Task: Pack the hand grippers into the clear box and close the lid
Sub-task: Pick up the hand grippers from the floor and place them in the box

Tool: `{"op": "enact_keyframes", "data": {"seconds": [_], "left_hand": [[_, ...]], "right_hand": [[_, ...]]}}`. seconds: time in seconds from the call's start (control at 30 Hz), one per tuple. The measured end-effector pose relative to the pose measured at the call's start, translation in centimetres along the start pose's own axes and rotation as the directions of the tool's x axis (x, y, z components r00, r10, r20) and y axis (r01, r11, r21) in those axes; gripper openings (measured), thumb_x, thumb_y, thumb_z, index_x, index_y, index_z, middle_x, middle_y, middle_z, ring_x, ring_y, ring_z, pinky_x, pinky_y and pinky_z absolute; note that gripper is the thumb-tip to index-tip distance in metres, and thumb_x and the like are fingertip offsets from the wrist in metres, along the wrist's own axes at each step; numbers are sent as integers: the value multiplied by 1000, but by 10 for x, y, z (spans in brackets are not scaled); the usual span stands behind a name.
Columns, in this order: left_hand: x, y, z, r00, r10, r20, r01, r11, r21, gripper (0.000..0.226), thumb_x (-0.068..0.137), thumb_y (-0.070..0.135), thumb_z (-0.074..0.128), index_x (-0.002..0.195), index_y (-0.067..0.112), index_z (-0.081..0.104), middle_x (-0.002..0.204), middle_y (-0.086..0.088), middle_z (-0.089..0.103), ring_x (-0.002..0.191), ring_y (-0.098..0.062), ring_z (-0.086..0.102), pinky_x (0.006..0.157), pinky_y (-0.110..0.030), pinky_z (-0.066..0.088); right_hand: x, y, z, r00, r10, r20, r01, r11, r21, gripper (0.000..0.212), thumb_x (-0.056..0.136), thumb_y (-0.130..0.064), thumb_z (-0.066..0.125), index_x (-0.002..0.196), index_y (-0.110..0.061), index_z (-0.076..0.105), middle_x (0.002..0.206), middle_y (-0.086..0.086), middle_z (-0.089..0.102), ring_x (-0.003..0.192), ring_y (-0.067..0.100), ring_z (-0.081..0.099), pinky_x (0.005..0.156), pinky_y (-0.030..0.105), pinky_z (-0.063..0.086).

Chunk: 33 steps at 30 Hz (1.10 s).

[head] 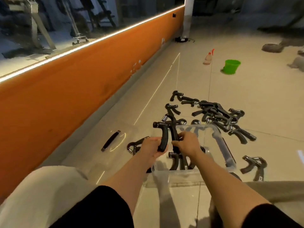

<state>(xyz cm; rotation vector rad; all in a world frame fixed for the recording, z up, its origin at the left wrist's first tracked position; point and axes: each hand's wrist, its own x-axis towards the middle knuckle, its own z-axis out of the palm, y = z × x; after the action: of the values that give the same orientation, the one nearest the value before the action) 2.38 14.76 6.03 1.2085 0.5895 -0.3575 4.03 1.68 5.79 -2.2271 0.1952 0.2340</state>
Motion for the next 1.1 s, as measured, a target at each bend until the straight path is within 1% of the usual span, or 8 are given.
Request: {"op": "enact_keyframes", "data": {"seconds": [0.1,0.27,0.37,0.53,0.77,0.9,1.0,1.1], "left_hand": [[12,-14,46,999,-42,19,38,986,165,27,93,-4,41,105,-1,64,88,-16,60,70,-20,57,63,-25,50],[51,-56,63,970,-169,176,136,973,188,23,96,12,44,107,14,63,102,-8,67,93,-18,61,72,-24,49],[77,-80,68,951,-268,154,233,949,215,25,96,12,43,111,14,63,106,-8,65,98,-21,60,68,-22,45],[110,-99,83,943,-303,137,247,914,321,28,97,10,42,72,22,45,76,6,45,65,-6,42,60,-19,35],[150,-102,92,917,-394,67,316,817,483,27,96,10,43,70,15,45,73,0,44,62,-9,38,57,-19,31],[163,-110,92,884,-457,95,364,804,470,19,97,14,46,110,10,60,105,-8,54,87,-14,48,76,-23,42],[167,-119,94,887,-435,157,296,795,529,44,99,11,42,143,12,37,143,-9,41,124,-21,43,104,-30,36],[169,-132,101,859,-467,210,279,770,573,50,98,12,42,146,15,31,149,-9,36,133,-26,39,111,-34,34]], "right_hand": [[7,33,-31,984,170,-56,-173,984,-45,17,78,-18,75,81,-4,65,85,15,71,80,27,69,79,41,57],[30,83,-31,937,335,-96,-346,930,-123,16,78,-14,71,68,-13,59,82,11,69,81,25,68,80,41,57],[41,100,-25,917,388,-99,-400,886,-233,9,82,-13,66,79,-11,58,84,9,63,85,24,63,80,35,54],[61,121,-25,857,511,-61,-499,796,-343,22,86,-19,65,98,-2,58,93,11,61,85,24,59,72,28,47],[89,134,-15,847,524,-92,-512,755,-409,9,88,-13,58,92,-7,51,84,7,53,83,25,60,71,29,49],[101,143,-6,834,538,-121,-540,751,-381,12,90,-9,54,100,-3,56,90,10,57,85,24,59,69,27,44],[104,149,2,819,551,-163,-572,753,-326,14,90,-6,53,102,-2,57,103,15,64,94,29,63,71,30,47],[109,153,8,805,579,-129,-587,745,-318,17,91,-5,52,106,1,57,109,18,64,101,32,62,75,31,48]]}}
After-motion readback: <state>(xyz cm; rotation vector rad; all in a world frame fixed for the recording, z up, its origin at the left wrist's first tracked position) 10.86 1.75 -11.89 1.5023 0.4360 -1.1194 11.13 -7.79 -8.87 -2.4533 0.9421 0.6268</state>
